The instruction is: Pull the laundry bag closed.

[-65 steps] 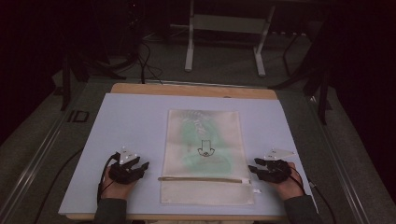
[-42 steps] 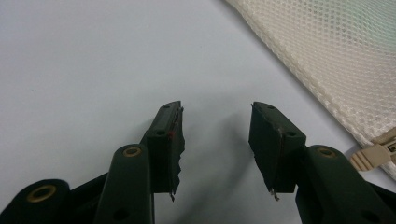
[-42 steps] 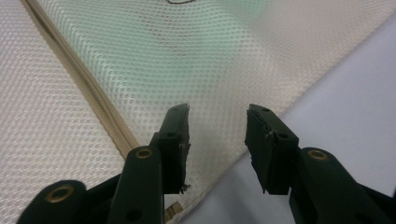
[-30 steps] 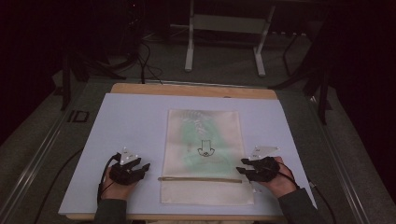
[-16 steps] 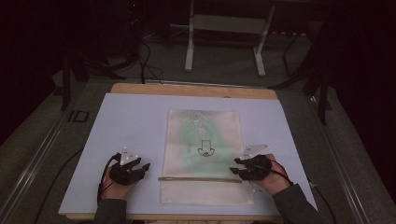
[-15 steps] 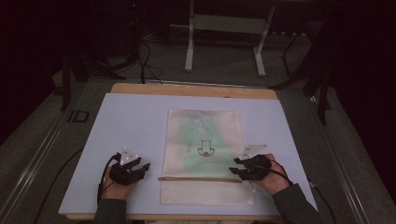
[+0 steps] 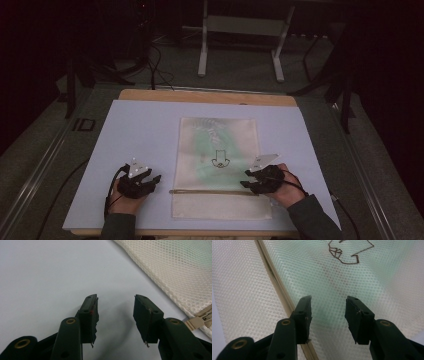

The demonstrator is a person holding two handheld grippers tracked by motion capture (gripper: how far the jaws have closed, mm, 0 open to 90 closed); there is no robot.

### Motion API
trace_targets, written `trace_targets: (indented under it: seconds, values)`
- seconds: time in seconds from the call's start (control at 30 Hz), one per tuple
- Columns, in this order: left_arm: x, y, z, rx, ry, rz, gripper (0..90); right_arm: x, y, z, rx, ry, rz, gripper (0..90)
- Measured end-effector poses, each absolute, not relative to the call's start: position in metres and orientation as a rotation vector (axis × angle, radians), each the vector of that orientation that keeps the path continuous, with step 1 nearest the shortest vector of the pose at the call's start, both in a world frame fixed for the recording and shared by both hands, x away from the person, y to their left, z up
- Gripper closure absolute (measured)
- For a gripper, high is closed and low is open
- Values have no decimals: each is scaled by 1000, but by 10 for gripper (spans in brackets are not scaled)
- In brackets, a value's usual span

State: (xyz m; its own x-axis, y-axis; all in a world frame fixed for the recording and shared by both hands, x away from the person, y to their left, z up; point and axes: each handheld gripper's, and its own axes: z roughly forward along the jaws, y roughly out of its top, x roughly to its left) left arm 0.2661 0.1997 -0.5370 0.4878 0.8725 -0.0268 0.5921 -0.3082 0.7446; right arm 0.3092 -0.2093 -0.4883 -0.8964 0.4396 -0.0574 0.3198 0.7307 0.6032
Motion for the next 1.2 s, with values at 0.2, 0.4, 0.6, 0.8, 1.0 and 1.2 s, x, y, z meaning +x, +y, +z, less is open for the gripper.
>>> trace_targets:
  seconds: [0.2, 0.4, 0.6, 0.8, 1.0, 1.2]
  values:
    - [266, 199, -537, 2027, 1206, 505, 537, 310, -201, -489, 564, 2754, 894, 565]
    - [266, 199, -537, 2028, 1202, 504, 537, 310, -196, -489, 543, 2763, 889, 560]
    - [266, 199, -537, 2028, 1199, 501, 537, 310, -189, -488, 532, 2780, 905, 557]
    - [267, 199, -538, 2032, 1197, 489, 536, 310, -181, -489, 499, 2794, 903, 558]
    - [267, 199, -537, 2033, 1190, 487, 537, 311, -172, -487, 467, 2809, 923, 560]
    - [266, 198, -537, 2032, 1186, 492, 535, 311, -164, -485, 432, 2837, 948, 598]
